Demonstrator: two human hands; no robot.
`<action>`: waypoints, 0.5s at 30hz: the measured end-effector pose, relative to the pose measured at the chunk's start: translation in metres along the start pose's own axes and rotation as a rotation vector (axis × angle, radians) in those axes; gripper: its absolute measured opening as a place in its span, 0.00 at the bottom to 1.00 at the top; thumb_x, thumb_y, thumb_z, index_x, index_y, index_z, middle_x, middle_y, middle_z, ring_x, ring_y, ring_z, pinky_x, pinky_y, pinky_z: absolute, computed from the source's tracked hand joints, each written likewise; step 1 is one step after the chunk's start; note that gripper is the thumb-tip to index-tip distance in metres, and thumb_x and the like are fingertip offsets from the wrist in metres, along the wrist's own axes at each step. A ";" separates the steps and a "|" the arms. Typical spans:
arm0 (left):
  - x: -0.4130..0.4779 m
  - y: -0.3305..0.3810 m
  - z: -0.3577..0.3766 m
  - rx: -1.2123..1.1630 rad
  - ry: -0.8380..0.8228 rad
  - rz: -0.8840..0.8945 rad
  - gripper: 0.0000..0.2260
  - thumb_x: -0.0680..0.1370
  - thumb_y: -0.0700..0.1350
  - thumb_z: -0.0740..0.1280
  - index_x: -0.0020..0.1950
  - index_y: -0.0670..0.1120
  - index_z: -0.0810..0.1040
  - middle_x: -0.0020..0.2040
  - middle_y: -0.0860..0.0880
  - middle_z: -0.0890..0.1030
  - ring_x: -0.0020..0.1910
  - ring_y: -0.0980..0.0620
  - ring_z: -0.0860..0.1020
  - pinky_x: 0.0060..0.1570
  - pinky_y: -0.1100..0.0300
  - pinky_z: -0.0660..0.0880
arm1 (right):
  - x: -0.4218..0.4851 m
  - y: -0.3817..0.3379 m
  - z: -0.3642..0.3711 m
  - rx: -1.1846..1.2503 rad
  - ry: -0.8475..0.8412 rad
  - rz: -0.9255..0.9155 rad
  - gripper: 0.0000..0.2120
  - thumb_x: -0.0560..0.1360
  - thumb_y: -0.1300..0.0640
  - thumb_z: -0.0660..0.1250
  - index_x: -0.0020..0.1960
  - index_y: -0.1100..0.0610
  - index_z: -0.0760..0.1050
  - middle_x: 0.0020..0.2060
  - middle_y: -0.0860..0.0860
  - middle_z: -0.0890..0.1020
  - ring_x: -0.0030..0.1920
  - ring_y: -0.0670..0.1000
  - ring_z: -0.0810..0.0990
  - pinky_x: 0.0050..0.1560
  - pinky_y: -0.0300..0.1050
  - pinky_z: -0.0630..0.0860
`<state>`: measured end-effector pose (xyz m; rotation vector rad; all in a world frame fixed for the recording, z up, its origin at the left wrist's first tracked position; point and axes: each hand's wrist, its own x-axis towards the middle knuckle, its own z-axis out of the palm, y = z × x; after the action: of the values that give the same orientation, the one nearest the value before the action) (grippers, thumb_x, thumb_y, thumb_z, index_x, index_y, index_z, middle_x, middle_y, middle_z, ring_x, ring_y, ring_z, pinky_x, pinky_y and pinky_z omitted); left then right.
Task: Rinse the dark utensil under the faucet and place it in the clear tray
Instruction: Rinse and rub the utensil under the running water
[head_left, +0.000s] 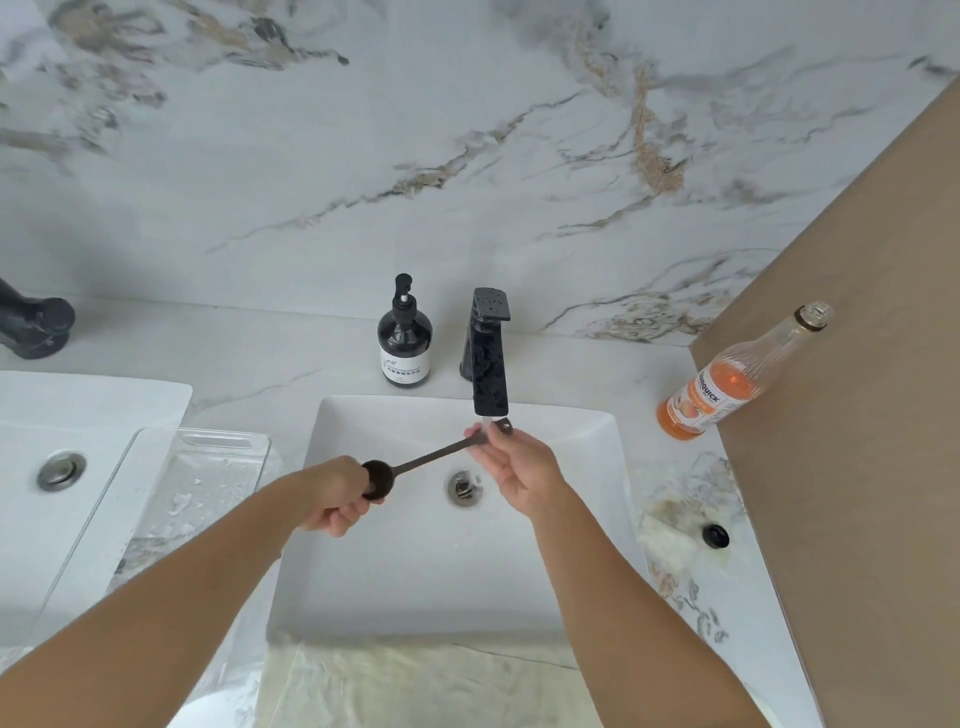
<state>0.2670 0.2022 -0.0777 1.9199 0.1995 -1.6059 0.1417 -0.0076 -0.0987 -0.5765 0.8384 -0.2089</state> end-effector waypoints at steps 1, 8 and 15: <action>0.000 -0.001 -0.005 -0.015 -0.016 -0.011 0.14 0.82 0.39 0.51 0.44 0.41 0.74 0.23 0.52 0.63 0.18 0.55 0.59 0.17 0.66 0.55 | -0.001 -0.004 -0.003 -0.020 0.012 -0.009 0.13 0.76 0.69 0.69 0.58 0.75 0.75 0.48 0.65 0.82 0.49 0.61 0.84 0.64 0.57 0.77; 0.008 0.012 -0.009 -0.027 -0.035 0.002 0.13 0.83 0.40 0.54 0.44 0.40 0.75 0.32 0.48 0.69 0.26 0.51 0.69 0.22 0.65 0.71 | -0.009 -0.039 -0.029 -0.213 0.104 -0.054 0.05 0.72 0.71 0.72 0.48 0.68 0.79 0.40 0.61 0.87 0.41 0.56 0.88 0.45 0.48 0.85; 0.019 0.036 0.021 -0.197 -0.043 0.119 0.12 0.82 0.36 0.56 0.62 0.35 0.74 0.49 0.37 0.84 0.39 0.44 0.80 0.29 0.58 0.81 | -0.012 -0.060 -0.046 -0.267 0.152 -0.138 0.09 0.72 0.74 0.70 0.52 0.69 0.79 0.38 0.60 0.87 0.40 0.57 0.88 0.50 0.49 0.84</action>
<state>0.2718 0.1574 -0.0841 1.7141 0.2133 -1.4893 0.1018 -0.0710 -0.0818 -0.8786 0.9827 -0.2711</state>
